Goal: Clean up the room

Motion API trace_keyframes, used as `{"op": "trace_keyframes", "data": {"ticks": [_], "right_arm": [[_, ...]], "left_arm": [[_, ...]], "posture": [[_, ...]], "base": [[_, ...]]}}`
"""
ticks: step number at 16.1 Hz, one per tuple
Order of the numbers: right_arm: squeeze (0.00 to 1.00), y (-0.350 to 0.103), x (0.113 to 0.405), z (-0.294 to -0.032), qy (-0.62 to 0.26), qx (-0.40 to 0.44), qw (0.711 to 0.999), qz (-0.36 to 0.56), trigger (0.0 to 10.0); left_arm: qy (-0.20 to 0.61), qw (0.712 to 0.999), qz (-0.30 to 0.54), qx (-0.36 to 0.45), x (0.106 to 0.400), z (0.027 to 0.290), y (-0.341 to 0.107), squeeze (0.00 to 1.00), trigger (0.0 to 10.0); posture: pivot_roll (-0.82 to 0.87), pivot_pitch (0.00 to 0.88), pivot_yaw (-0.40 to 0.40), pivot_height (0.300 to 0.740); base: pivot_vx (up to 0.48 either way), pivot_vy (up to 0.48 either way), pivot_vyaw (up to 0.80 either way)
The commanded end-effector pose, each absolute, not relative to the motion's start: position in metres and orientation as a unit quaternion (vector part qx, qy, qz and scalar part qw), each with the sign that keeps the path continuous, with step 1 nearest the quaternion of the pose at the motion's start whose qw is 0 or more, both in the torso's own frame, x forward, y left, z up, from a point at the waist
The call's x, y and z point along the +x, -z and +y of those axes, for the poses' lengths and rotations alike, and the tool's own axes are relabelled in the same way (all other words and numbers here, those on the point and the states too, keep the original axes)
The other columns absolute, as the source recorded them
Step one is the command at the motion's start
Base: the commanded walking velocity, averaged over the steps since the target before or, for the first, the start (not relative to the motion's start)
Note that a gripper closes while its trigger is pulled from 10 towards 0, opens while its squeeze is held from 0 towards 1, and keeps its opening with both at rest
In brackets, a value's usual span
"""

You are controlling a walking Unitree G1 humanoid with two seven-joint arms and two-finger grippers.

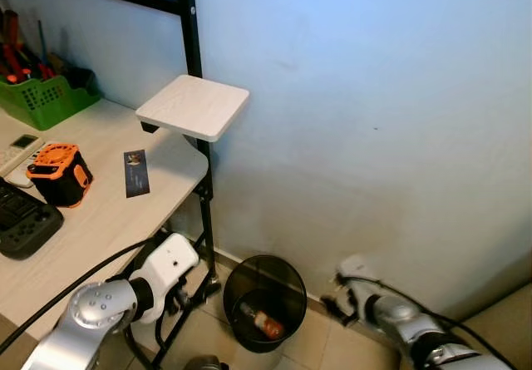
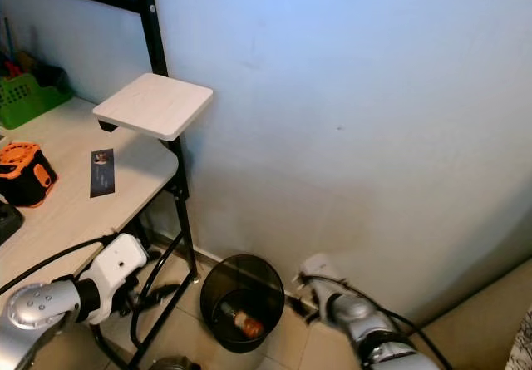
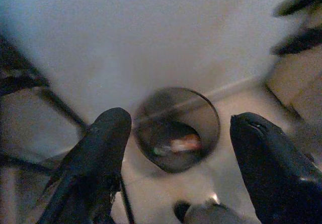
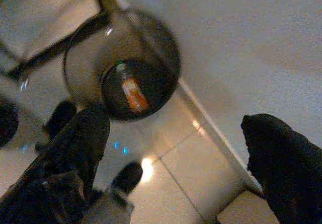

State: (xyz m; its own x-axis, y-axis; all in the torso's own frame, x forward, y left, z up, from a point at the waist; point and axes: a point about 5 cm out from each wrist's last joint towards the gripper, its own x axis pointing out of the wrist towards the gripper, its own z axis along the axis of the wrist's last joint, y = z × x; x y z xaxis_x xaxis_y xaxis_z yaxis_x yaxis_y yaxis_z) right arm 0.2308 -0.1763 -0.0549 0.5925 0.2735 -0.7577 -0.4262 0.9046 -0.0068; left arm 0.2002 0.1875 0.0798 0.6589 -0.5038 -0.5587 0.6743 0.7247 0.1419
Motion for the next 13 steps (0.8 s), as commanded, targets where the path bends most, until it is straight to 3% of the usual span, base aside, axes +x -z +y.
{"op": "trace_keyframes", "data": {"ticks": [1, 4, 6, 10, 13], "right_arm": [[1.0, 0.047, 0.239, -0.186, -0.152, -0.071, 0.912, 0.375, 10.0], [1.0, 0.045, 0.239, -0.187, -0.047, 0.014, 0.947, 0.319, 10.0], [1.0, 0.05, 0.226, -0.19, 0.018, 0.035, 0.956, 0.29, 10.0], [1.0, 0.044, 0.229, -0.186, 0.038, 0.038, 0.967, 0.249, 10.0], [1.0, 0.024, 0.245, -0.2, 0.073, 0.047, 0.978, 0.189, 10.0]], "left_arm": [[0.252, 0.925, 0.22, 0.177, 0.204, 0.195, -0.086, 0.0, 10.0], [0.152, 0.96, 0.194, 0.131, 0.2, 0.199, -0.084, 0.0, 10.0], [0.119, 0.969, 0.182, 0.117, 0.201, 0.196, -0.084, 0.0, 10.0], [0.115, 0.97, 0.175, 0.121, 0.208, 0.189, -0.086, 0.0, 10.0], [0.122, 0.971, 0.157, 0.129, 0.216, 0.185, -0.09, 0.0, 10.0]], "posture": [[0.17, 0.0, -0.053, 0.74], [0.17, 0.0, -0.072, 0.74], [0.15, 0.0, -0.08, 0.74], [0.11, 0.0, -0.045, 0.74], [0.09, 0.0, -0.021, 0.74]], "base": [[0.0, 0.0, 0.0], [0.0, 0.0, 0.0], [0.0, 0.0, -0.8], [0.0, 0.0, -0.8], [0.0, 0.0, -0.8]]}}
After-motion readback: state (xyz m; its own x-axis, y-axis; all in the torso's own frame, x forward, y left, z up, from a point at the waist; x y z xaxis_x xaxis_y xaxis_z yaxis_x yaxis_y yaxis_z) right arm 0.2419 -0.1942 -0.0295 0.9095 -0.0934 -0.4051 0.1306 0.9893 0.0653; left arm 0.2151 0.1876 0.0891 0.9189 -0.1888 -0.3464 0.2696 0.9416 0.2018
